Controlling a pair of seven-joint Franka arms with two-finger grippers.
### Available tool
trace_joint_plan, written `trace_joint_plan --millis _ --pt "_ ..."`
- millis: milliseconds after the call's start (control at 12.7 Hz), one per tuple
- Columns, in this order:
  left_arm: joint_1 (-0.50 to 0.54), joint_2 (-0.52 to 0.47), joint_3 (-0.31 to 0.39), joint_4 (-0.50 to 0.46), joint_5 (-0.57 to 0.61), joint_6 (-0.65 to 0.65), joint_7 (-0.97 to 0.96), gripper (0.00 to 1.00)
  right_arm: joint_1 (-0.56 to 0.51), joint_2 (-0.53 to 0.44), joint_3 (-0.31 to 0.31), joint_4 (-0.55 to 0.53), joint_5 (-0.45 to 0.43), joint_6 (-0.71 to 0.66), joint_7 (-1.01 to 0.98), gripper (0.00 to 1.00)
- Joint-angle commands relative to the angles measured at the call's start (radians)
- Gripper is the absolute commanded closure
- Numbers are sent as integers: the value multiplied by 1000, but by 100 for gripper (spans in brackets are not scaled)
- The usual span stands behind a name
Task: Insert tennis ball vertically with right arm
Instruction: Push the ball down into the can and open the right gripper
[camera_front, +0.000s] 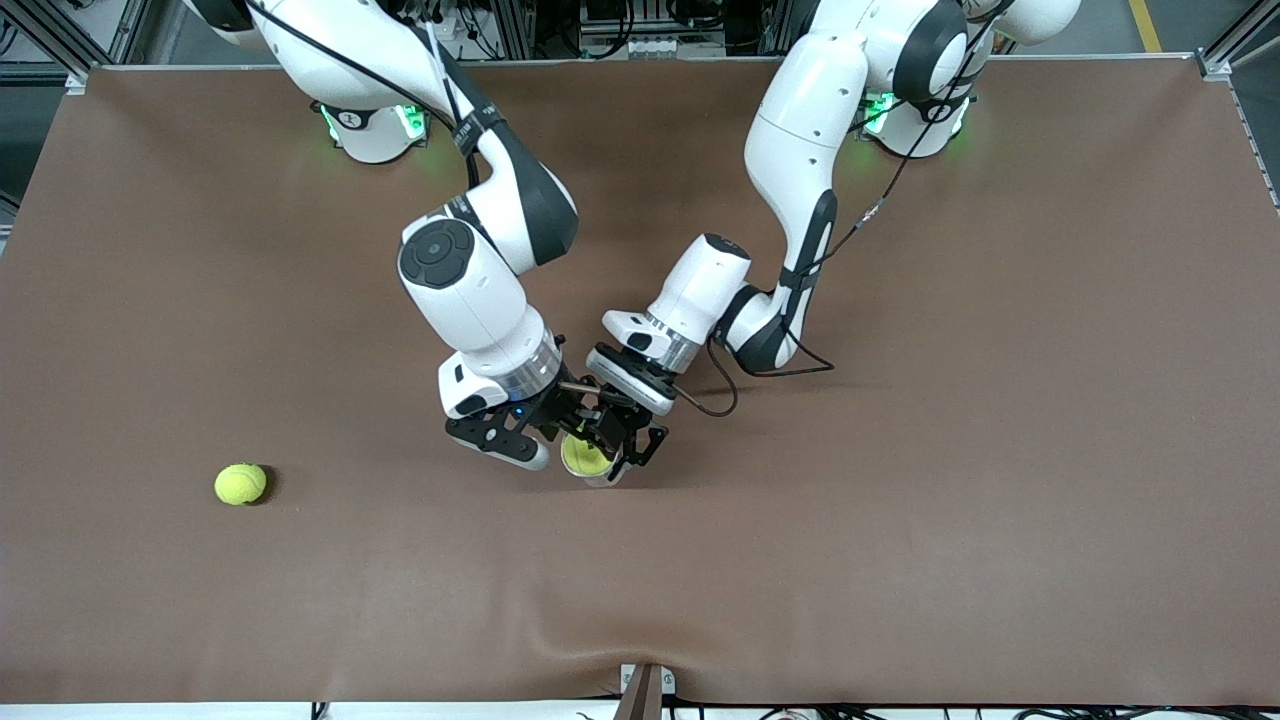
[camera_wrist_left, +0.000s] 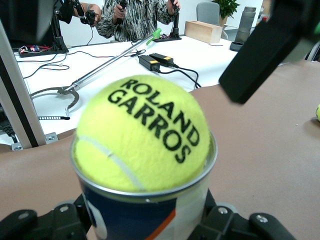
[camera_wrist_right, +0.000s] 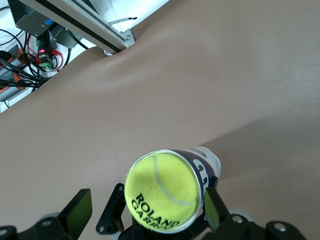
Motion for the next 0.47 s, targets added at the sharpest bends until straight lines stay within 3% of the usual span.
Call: trace_joint_plan --millis 0,158,315,394 --pt "-7 26 13 38 -25 17 0 19 5 -30 -13 -4 6 -62 0 0" --pt "-7 26 13 38 -25 18 0 20 -4 -53 -46 30 3 -168 -11 0" --pt "-7 26 13 38 -27 18 0 20 -12 -56 -49 32 -2 -185 -57 0" --pt "-7 26 13 38 -28 17 0 20 -12 -51 -47 29 -5 -182 -57 15"
